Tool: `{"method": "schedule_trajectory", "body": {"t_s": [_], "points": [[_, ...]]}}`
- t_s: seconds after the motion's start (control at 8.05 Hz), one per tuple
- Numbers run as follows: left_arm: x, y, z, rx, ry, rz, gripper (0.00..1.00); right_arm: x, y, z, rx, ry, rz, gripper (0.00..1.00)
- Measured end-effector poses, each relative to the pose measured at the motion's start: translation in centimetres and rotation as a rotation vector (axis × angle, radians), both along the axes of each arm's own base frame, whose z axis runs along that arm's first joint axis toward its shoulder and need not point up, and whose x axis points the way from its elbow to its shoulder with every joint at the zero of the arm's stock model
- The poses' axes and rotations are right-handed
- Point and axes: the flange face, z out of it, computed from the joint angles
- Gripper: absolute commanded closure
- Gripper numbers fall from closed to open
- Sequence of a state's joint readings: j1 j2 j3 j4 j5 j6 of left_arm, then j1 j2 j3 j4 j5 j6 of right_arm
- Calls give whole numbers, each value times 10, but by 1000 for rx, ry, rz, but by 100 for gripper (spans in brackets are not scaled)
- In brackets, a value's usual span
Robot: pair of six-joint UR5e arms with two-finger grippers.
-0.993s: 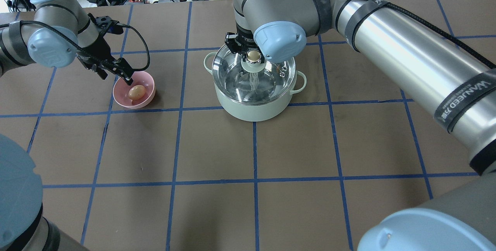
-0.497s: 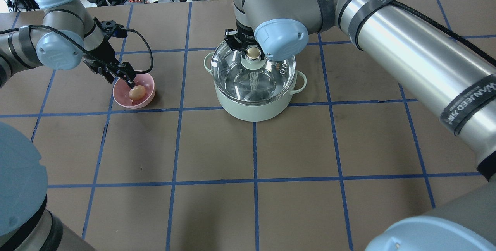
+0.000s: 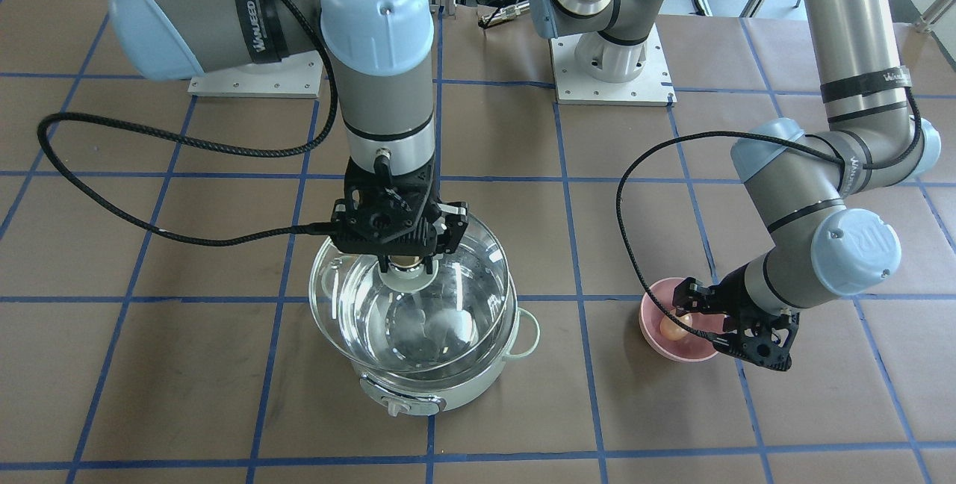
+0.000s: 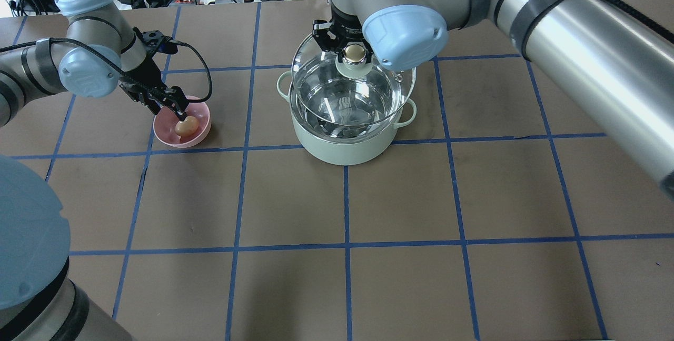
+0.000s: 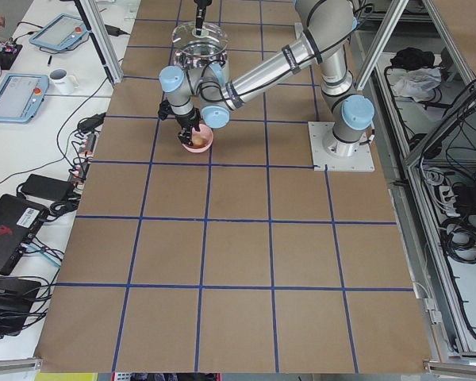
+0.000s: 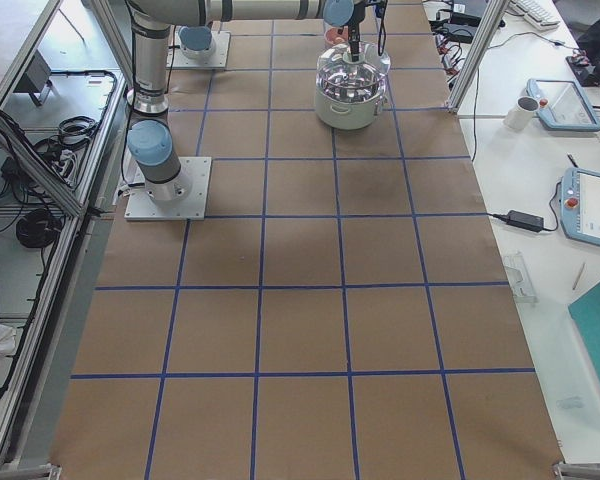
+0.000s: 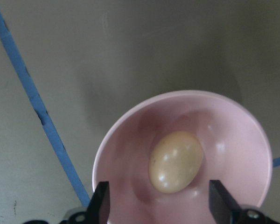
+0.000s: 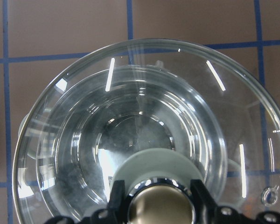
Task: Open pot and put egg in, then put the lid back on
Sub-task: 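Lift the glass lid aside with the right gripper while the left grasps the egg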
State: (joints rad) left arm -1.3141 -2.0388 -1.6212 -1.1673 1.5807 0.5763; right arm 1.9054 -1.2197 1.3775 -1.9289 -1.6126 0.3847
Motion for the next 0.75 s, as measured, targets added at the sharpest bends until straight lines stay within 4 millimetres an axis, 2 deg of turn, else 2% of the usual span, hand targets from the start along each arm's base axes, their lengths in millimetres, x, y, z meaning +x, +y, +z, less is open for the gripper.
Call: {"method": "schedule_trajectory", "body": {"t_s": [0.12,0.37,0.62,0.75], "points": [[-3,-1,-4,2,1,-4,29,-20,9,24,5,12,21,74],[-5,-1,-9,10,2,-10,28,-80,35,72,56,45,55,75],[-5,0,-15,20,-2,-15,28,-140,71,101,109,62,94,76],[-5,-1,-19,22,-3,-17,28,-160,90,110,121,68,122,77]]}}
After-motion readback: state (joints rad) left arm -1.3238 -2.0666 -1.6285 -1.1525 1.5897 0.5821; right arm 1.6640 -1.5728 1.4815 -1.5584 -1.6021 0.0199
